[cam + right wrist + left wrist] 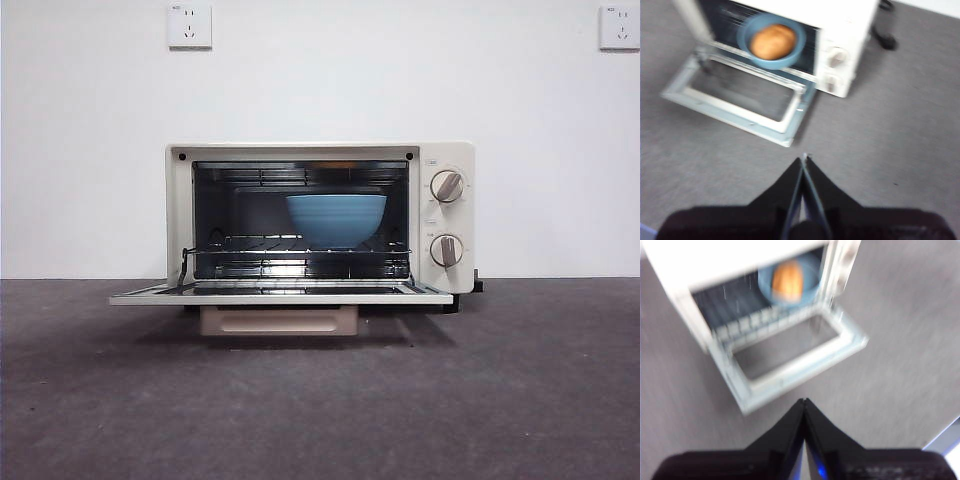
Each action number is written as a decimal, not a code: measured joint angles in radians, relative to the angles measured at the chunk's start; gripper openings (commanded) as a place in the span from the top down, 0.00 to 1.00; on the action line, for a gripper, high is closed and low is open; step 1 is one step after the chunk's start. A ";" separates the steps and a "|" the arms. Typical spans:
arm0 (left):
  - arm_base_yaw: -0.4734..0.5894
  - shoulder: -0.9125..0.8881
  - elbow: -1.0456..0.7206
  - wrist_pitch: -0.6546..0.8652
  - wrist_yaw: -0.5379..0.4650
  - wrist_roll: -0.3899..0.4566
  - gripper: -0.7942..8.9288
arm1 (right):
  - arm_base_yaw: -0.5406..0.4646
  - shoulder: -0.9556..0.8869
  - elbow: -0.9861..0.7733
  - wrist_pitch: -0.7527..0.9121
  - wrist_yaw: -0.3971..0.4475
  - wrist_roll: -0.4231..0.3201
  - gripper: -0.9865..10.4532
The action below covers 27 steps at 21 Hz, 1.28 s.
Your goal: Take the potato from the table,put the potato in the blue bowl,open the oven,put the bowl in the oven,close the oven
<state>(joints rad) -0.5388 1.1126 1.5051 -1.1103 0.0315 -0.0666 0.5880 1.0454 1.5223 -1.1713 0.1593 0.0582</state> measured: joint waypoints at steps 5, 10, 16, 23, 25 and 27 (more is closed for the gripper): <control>0.069 0.011 -0.379 0.273 0.062 -0.079 0.93 | 0.001 -0.334 -0.381 0.078 -0.121 -0.018 0.92; 0.238 0.043 -0.669 0.516 0.263 -0.194 0.93 | 0.001 -0.496 -0.544 0.091 -0.160 0.092 0.92; 0.486 0.193 -0.719 0.657 0.498 -0.269 0.93 | 0.001 -0.512 -0.545 0.164 -0.175 0.163 0.92; 0.515 0.440 -0.720 0.794 0.546 -0.315 0.93 | 0.001 -0.511 -0.545 0.177 -0.210 0.171 0.92; 0.515 0.475 -0.719 0.826 0.548 -0.349 0.93 | 0.001 -0.511 -0.545 0.177 -0.211 0.175 0.92; 0.515 0.510 -0.709 0.832 0.548 -0.375 0.93 | 0.001 -0.511 -0.545 0.177 -0.213 0.187 0.92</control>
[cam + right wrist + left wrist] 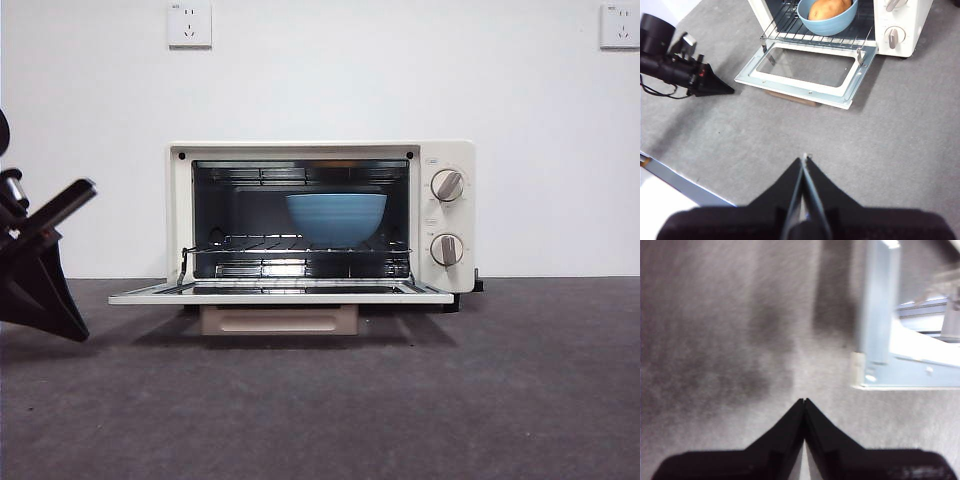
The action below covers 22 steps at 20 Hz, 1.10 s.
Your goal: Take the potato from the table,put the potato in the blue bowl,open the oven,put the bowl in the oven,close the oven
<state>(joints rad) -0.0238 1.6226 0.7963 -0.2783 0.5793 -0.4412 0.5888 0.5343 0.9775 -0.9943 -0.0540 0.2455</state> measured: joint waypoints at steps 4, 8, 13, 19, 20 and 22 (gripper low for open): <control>-0.022 0.052 0.082 0.029 -0.004 -0.042 0.93 | 0.000 0.000 0.000 0.010 -0.011 0.011 0.92; -0.047 0.113 0.177 -0.031 -0.024 -0.043 0.93 | 0.000 0.000 0.000 0.046 -0.044 0.034 0.92; -0.069 0.122 0.229 -0.095 -0.072 -0.026 0.93 | 0.000 0.000 0.000 0.045 -0.044 0.040 0.92; -0.084 0.122 0.238 -0.184 -0.111 0.054 0.93 | 0.000 0.000 0.000 0.045 -0.043 0.043 0.92; -0.085 0.122 0.238 -0.193 -0.109 0.064 0.93 | 0.000 0.000 0.000 0.045 -0.043 0.043 0.92; -0.087 0.122 0.238 -0.197 -0.089 0.071 0.93 | 0.000 0.000 0.000 0.045 -0.043 0.044 0.92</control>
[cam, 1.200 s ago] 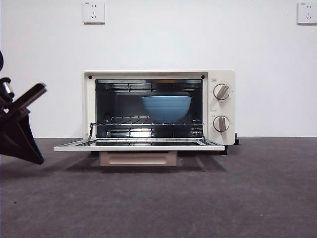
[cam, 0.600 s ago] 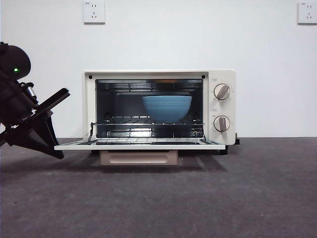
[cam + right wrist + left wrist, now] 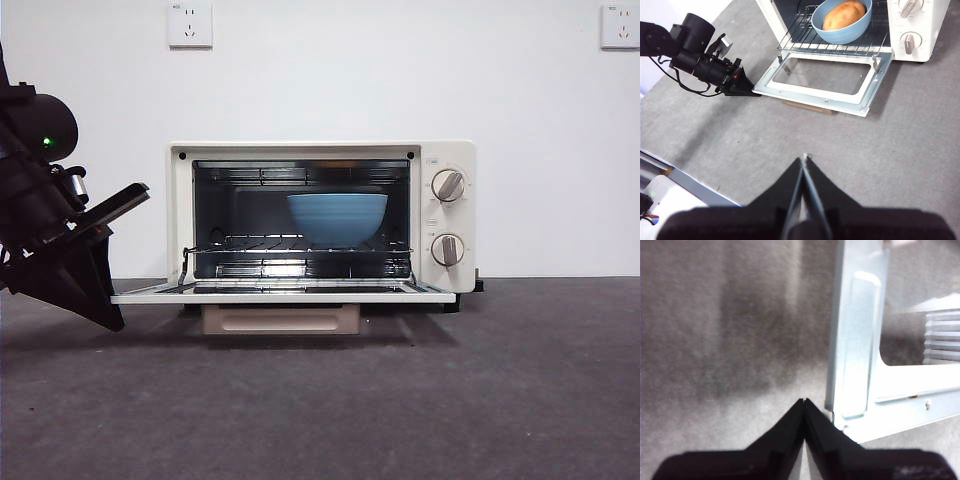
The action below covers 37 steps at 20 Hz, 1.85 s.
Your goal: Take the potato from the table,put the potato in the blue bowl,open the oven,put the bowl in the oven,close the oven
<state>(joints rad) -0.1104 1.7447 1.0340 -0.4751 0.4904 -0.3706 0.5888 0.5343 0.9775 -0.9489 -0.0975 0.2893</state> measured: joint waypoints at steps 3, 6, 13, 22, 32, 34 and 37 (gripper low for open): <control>0.001 0.000 0.000 -0.005 0.011 0.003 0.93 | 0.000 0.000 0.000 0.000 0.000 0.000 0.92; 0.008 0.000 0.000 -0.005 0.039 0.002 0.93 | 0.000 0.000 0.000 0.000 0.000 0.000 0.92; 0.029 0.000 0.000 -0.008 0.120 -0.016 0.93 | 0.000 0.000 0.000 0.000 0.006 0.014 0.92; 0.029 0.000 0.102 -0.040 0.187 -0.024 0.93 | 0.000 0.000 0.000 0.002 0.011 0.026 0.92; 0.021 -0.004 0.232 0.067 0.220 -0.108 0.93 | 0.000 0.000 0.000 0.017 0.019 0.041 0.92; 0.021 -0.005 0.232 0.108 0.210 -0.150 0.93 | 0.000 0.000 0.000 0.020 0.019 0.042 0.92; 0.021 -0.005 0.232 0.191 0.183 -0.225 0.93 | 0.000 0.000 0.000 0.023 0.019 0.057 0.92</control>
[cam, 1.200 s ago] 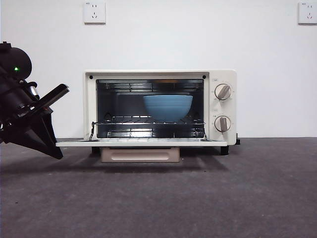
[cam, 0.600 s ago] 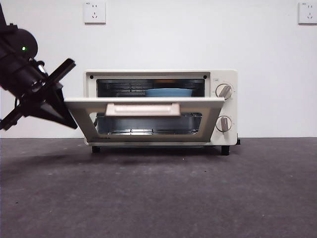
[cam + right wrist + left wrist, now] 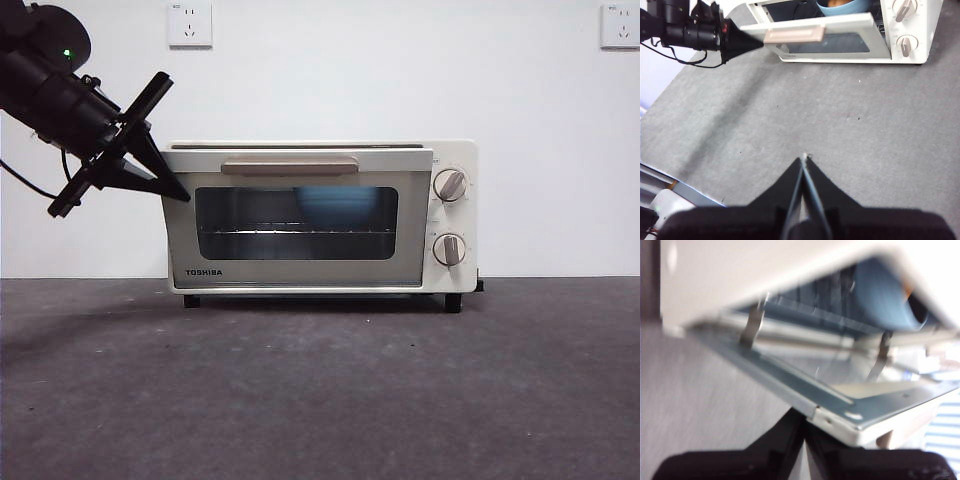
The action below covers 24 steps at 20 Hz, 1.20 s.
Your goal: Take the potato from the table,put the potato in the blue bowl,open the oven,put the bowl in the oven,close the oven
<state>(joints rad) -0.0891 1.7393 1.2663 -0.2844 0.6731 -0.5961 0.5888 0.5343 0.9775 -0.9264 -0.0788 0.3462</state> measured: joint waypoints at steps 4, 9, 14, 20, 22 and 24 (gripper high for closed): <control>0.000 0.000 0.000 0.126 -0.047 -0.115 0.93 | 0.000 0.000 0.000 0.000 0.000 0.010 0.92; 0.000 0.000 0.000 0.127 -0.067 -0.149 0.93 | 0.000 0.000 0.000 0.000 0.000 0.014 0.92; 0.000 -0.032 0.000 0.049 -0.033 -0.130 0.93 | 0.000 0.000 0.000 0.000 0.000 0.016 0.91; 0.000 -0.346 0.000 -0.169 -0.124 0.121 0.92 | 0.000 0.000 0.000 0.000 0.000 0.016 0.91; 0.000 -0.475 0.000 -0.216 -0.138 0.188 0.92 | 0.000 0.000 0.000 0.000 0.000 0.016 0.91; 0.000 -0.607 0.000 -0.214 -0.140 0.213 0.92 | 0.000 0.000 0.000 0.000 0.000 0.016 0.91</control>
<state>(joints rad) -0.0891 1.1328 1.2663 -0.4988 0.5331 -0.3832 0.5888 0.5346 0.9775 -0.9268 -0.0788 0.3626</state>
